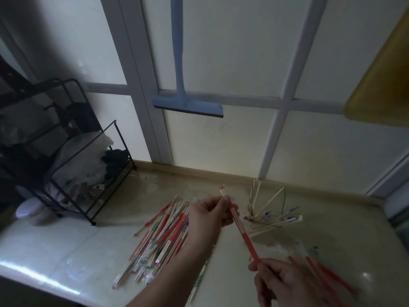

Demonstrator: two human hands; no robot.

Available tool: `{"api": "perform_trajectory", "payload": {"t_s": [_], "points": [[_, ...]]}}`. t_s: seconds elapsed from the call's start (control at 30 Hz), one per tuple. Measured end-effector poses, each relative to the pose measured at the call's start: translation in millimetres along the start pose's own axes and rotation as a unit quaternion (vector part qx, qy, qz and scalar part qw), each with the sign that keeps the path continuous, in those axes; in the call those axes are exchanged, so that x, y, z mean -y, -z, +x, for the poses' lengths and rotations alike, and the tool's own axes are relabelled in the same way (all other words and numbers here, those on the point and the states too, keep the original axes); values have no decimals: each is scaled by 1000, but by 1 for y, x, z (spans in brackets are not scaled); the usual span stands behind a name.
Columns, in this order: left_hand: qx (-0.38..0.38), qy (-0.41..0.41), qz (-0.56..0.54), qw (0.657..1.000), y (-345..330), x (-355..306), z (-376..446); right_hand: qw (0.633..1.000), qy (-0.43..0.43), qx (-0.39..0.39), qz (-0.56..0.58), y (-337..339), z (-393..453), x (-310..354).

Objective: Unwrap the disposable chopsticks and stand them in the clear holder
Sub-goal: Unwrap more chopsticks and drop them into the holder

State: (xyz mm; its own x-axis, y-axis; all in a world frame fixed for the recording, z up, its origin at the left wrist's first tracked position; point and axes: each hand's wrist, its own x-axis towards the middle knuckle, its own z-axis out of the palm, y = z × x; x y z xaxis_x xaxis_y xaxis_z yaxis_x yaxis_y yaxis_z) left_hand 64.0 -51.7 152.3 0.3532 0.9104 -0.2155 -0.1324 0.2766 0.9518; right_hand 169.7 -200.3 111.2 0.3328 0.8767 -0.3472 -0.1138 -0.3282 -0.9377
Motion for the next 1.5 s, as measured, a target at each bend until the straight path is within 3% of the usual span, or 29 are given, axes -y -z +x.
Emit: {"api": "perform_trajectory", "payload": {"t_s": [0.3,0.43,0.53,0.63,0.8,0.93,1.03,1.2,1.37,1.43,1.5], "points": [[51,34,0,998,-15,26,-23,998,9,-4,-55,3,-6,3],[132,-24,69,989,-12,20,-20,978,83,-123,-146,19,1,13],[273,-39,147,950,-15,14,-25,985,127,-102,-59,34,10,43],[349,-41,188,917,-22,15,-28,989,133,-63,16,38,11,61],[394,3,236,888,-27,32,-23,984,118,-118,65,64,10,49],[420,23,295,858,-29,51,-19,954,110,-199,194,110,9,45],[414,15,352,839,-31,72,-15,935,133,-237,228,153,7,53],[390,-79,501,768,-47,129,-1,914,184,-276,235,209,7,61],[379,-131,586,704,-72,171,9,913,180,-281,233,224,17,62],[378,-201,606,671,-76,174,9,912,181,-282,238,228,21,59],[370,-338,572,650,-80,169,4,910,185,-280,242,234,22,56]]}}
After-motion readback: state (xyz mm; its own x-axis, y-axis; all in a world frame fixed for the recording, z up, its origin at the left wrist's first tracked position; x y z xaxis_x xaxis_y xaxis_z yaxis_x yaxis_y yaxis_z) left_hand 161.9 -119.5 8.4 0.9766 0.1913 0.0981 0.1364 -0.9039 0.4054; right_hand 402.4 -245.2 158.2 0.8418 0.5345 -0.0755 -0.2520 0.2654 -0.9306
